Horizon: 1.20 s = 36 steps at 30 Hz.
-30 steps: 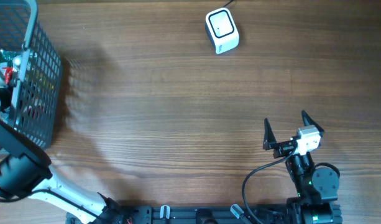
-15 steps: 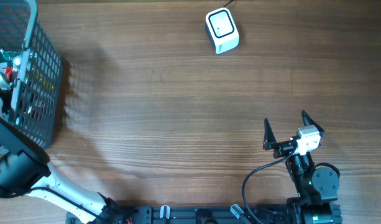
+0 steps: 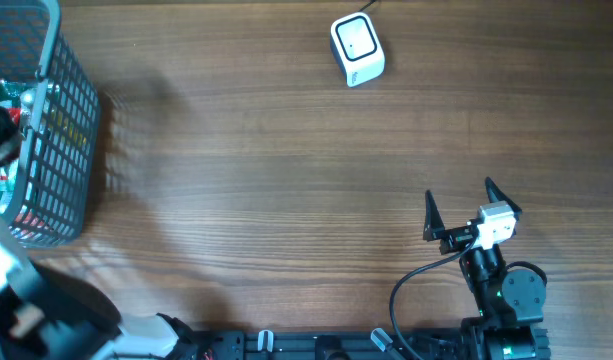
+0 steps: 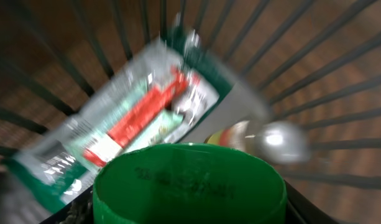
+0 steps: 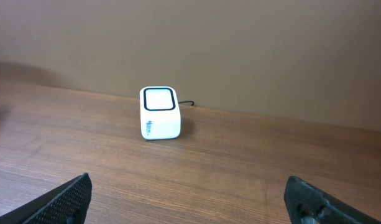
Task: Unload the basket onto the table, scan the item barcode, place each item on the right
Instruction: 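Lift the green-capped jar out and carry it toward the scanner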
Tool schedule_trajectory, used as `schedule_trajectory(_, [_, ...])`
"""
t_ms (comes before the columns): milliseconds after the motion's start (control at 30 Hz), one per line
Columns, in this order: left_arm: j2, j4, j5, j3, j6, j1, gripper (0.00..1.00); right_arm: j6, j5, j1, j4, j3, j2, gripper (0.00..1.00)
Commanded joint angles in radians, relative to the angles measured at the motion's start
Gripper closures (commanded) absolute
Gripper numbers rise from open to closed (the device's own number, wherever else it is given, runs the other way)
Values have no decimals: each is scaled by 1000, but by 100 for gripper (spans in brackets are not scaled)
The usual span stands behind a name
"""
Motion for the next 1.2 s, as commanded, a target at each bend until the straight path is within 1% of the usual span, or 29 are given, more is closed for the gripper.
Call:
schedule_trajectory(0, [-138, 26, 5, 8, -35, 3, 43, -6, -13, -5, 6, -1, 0, 0])
schedule_trajectory(167, [-283, 41, 49, 8, -44, -30, 44, -6, -13, -5, 6, -1, 0, 0])
schedule_trajectory(333, [-390, 29, 103, 8, -43, -130, 44, -6, -13, -5, 6, -1, 0, 0])
schedule_trajectory(467, [-434, -23, 153, 8, -47, -254, 44, -6, -13, -5, 6, -1, 0, 0])
schedule_trajectory(600, [-435, -92, 159, 3, -47, -404, 44, -6, -13, -5, 6, -1, 0, 0])
schedule_trajectory(800, [-419, -92, 142, -42, -46, -631, 45, -6, -13, -5, 6, -1, 0, 0])
schedule_trajectory(900, [-418, -50, 125, -95, -45, -732, 45, -5, -13, -5, 6, -1, 0, 0])
schedule_trajectory(967, [-418, 11, 125, -151, -45, -793, 45, -6, -13, -5, 6, -1, 0, 0])
schedule_trajectory(1033, [-418, 99, 125, -222, -47, -848, 45, -6, -13, -5, 6, -1, 0, 0])
schedule_trajectory(1167, [-420, 328, 125, -392, -103, -941, 45, -6, -13, -5, 6, -1, 0, 0])
